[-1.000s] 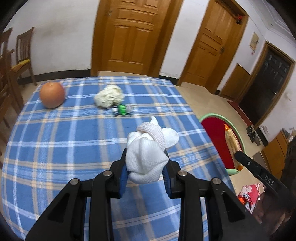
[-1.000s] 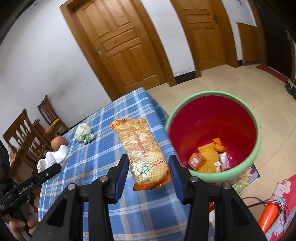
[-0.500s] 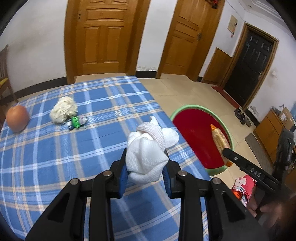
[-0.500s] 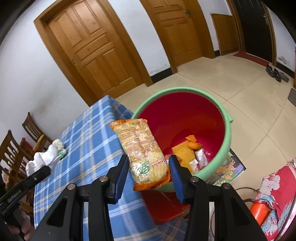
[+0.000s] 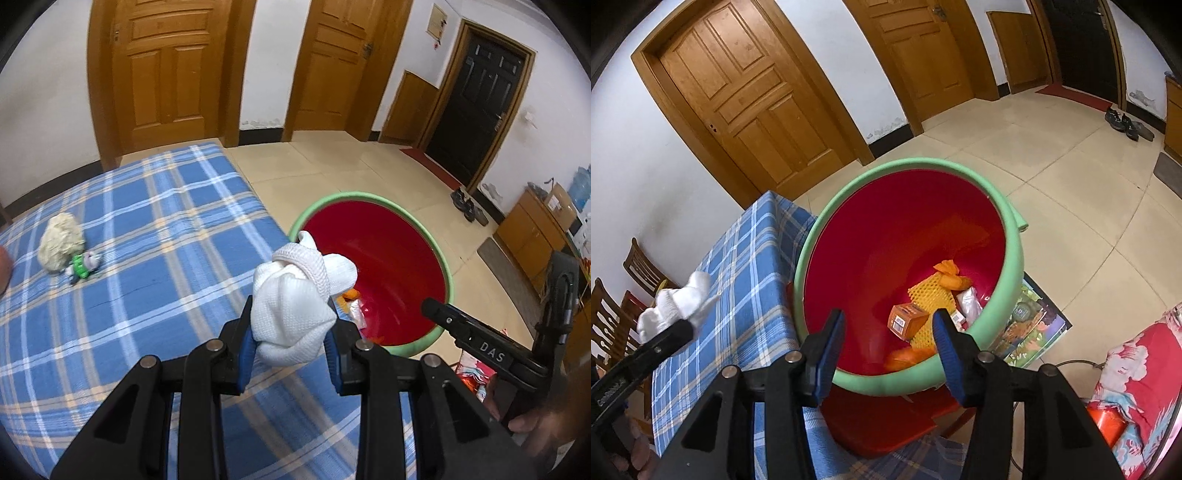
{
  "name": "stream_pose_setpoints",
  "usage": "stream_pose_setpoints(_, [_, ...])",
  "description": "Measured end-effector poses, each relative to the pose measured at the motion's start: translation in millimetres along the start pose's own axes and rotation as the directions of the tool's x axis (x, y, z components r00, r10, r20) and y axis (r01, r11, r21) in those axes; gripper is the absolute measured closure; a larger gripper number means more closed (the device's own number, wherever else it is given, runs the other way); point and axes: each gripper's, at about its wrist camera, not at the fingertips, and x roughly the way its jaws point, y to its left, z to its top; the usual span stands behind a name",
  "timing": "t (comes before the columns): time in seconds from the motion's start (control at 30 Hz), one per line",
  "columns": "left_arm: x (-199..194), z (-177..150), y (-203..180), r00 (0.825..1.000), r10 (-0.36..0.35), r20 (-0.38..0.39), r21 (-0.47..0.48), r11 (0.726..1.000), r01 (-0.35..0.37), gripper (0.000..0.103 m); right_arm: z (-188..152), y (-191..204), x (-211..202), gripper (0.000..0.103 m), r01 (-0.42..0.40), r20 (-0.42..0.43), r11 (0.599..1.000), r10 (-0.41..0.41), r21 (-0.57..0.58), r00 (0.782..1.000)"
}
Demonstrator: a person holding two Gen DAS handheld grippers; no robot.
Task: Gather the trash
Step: 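Carry the white cloth and snack bag over the red bucket, then open both grippers to drop the cloth and snack bag into the bucket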
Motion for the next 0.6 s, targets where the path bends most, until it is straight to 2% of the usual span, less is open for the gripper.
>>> stream_pose_setpoints(0.43, [40.7,9.2,-43.4,0.998,-0.05,-0.048,0.084,0.995,0.054,0.07,4.3,-23.9,-12.1,0.05,0.022,0.033,0.998,-0.024,0.064,0.999])
stream_pose_setpoints(0.5, [44.8,11.4,-49.3,0.997,-0.06,-0.048,0.096,0.993,0.064,0.068,4.2,-27.4,-12.3,0.05,0.023,0.032,0.997,-0.026,0.073,0.999])
stream_pose_setpoints(0.6, [47.2,13.9,-57.7,0.996,-0.07,-0.046,0.114,0.991,0.075,0.059,4.6,-31.7,-13.1,0.05,0.025,0.033,0.996,-0.028,0.083,0.999])
